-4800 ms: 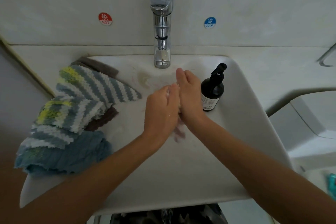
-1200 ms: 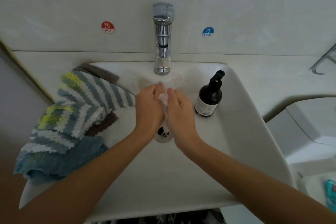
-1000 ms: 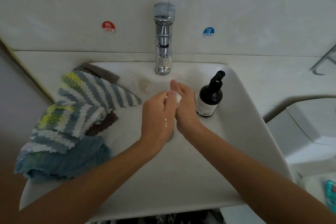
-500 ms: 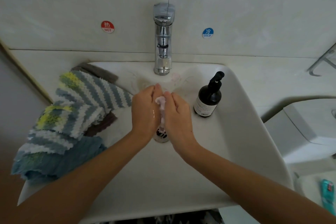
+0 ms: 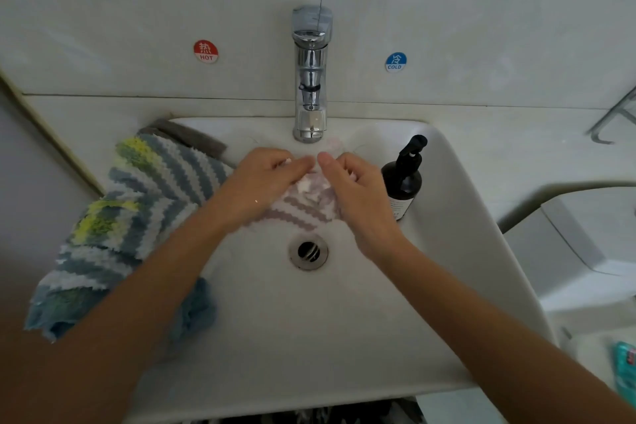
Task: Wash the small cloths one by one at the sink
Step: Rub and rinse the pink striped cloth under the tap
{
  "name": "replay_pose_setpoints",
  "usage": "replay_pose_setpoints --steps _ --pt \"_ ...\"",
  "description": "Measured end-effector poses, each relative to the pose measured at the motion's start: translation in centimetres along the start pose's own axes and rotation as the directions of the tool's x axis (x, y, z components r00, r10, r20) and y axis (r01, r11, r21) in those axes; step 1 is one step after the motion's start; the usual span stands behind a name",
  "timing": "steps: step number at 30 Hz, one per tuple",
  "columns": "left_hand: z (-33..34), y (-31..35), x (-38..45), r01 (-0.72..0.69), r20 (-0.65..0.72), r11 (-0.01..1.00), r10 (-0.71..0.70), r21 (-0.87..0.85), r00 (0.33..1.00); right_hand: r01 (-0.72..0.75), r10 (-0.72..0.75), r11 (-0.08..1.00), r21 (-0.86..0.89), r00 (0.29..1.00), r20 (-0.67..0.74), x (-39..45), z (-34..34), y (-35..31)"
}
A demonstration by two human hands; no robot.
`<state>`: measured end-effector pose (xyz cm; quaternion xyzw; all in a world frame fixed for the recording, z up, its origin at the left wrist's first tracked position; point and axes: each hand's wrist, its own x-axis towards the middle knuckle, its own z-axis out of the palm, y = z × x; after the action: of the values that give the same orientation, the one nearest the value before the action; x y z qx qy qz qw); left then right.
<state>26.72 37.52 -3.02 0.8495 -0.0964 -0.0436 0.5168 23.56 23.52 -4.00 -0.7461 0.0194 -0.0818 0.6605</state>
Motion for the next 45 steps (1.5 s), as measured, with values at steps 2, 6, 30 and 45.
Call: replay_pose_setpoints --steps 2,6,30,45 --pt "-1.4 0.5 0.0 0.009 0.087 0.998 -0.015 0.064 0.996 -0.039 0.036 0.997 0.06 0.998 0.046 0.4 -0.9 -0.4" --pt "-3.2 0.5 -0.3 -0.036 0.258 0.971 -0.027 0.237 0.966 -0.038 0.042 0.999 -0.022 0.981 0.189 0.9 -2.2 -0.3" --pt "-1.6 -0.8 -0.3 0.031 0.343 0.998 -0.05 0.063 0.938 -0.122 0.24 0.933 -0.337 0.912 0.334 1.4 -3.0 -0.5" --pt "1.2 0.7 -1.0 0.107 -0.008 0.992 -0.108 -0.068 0.994 -0.232 0.235 0.97 0.068 0.97 -0.053 1.1 -1.1 0.5"
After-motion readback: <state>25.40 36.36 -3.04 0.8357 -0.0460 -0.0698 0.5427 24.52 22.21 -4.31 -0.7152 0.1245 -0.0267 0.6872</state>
